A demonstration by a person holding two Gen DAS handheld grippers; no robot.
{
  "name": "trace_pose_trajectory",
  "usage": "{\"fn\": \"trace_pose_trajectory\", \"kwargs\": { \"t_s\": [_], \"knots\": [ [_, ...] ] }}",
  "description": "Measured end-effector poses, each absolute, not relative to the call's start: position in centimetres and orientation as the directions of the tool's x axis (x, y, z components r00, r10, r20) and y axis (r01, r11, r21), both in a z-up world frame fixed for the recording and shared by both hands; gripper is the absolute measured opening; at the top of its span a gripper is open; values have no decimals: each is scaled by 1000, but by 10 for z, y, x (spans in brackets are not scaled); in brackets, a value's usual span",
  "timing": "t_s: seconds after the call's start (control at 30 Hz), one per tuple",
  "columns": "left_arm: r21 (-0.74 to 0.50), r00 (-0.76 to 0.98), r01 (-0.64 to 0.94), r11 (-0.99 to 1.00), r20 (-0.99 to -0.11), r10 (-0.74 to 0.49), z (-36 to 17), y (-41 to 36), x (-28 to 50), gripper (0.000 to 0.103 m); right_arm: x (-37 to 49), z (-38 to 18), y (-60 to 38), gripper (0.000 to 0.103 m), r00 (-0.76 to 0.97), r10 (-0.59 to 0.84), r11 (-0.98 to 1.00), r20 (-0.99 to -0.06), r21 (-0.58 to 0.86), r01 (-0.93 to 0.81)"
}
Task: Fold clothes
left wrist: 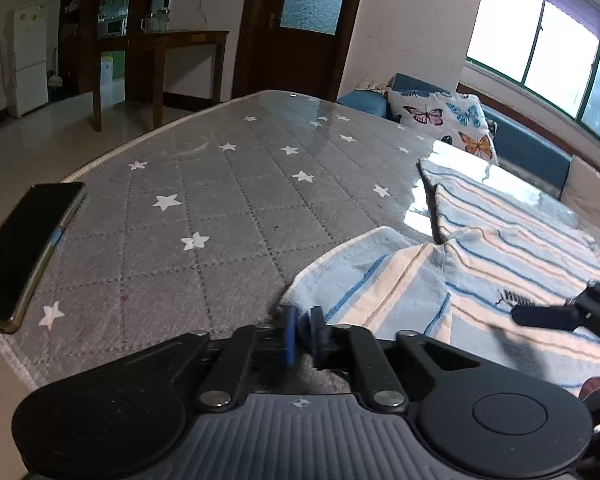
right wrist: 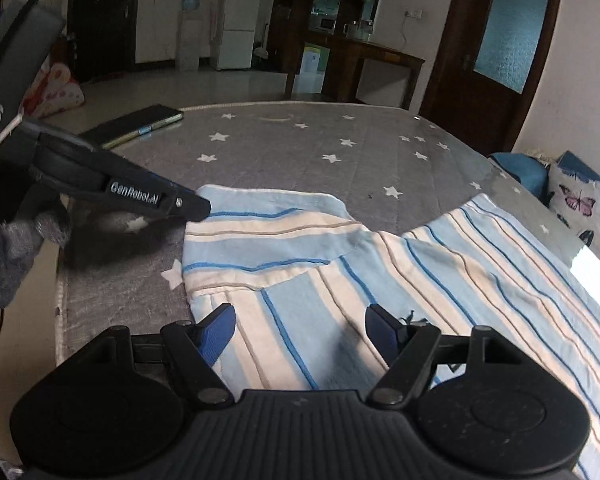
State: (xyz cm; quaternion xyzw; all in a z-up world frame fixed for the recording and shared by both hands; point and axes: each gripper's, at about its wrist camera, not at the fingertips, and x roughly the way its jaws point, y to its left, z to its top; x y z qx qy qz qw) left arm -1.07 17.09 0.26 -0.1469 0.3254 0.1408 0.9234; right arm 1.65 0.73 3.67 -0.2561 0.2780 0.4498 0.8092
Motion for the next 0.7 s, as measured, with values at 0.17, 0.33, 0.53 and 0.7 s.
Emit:
{"fn": "trace_pose_trajectory", "kwargs": {
  "t_s": [0.17, 0.33, 0.53, 0.7],
  "knots": [
    [-210, 799, -319, 924, -585, 143, 19, 166, -16, 2, 9, 33, 12, 73, 461, 575, 470, -676, -188, -862],
    [-219, 864, -201, 955, -499, 67, 46, 142, -20, 2, 12, 36, 10, 73, 451, 581, 475, -678, -167, -864],
    [-213, 892, 9, 977, -439, -103, 63, 104, -23, 2, 23, 54, -25, 74, 510, 564, 552, -649, -164, -818],
    [-191, 852, 145, 971, -474, -220, 56, 72, -15, 2, 36, 63, -64, 74, 568, 518, 626, -639, -170, -761]
  ]
}}
